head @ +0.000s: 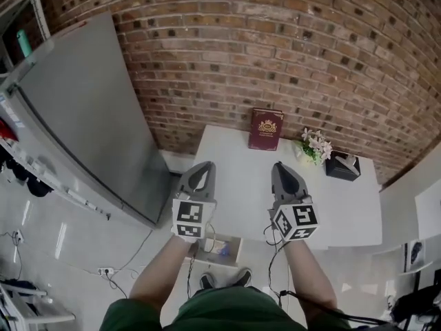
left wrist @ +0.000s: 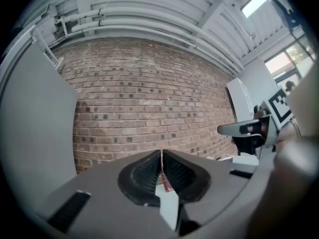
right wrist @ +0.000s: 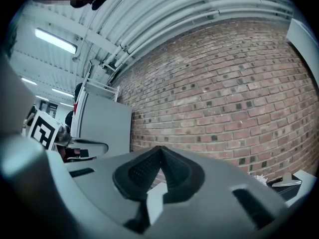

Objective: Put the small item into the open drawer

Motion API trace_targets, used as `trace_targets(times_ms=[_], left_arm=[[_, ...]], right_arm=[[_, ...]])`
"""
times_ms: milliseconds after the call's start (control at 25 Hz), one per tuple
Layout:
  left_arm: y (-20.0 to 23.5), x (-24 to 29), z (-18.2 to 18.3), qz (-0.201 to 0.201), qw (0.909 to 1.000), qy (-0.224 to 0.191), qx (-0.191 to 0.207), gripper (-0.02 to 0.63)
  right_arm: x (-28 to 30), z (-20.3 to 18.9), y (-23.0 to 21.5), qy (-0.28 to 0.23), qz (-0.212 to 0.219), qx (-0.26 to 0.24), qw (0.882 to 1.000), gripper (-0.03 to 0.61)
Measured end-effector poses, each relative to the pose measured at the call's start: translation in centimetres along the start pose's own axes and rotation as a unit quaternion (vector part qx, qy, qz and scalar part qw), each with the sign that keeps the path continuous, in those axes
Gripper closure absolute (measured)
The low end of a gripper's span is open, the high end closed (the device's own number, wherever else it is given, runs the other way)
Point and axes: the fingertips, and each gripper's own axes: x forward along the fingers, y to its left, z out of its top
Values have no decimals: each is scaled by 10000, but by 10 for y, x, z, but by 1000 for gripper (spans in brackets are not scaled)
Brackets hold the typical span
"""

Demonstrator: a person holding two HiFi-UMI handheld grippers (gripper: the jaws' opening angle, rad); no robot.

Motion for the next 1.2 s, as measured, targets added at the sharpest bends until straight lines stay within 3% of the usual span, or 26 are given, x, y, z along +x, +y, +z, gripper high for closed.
trace_targets(times_ms=[360,1200], left_arm=[[-1,3,51,-38,9991,-346,-253,597],[0,16,42,-17,9989,-300,-360,597]], right_arm=[[0,41,-7,-465,-59,-44,9989,575],[6,32,-16,-360,-50,-7,9993,575]])
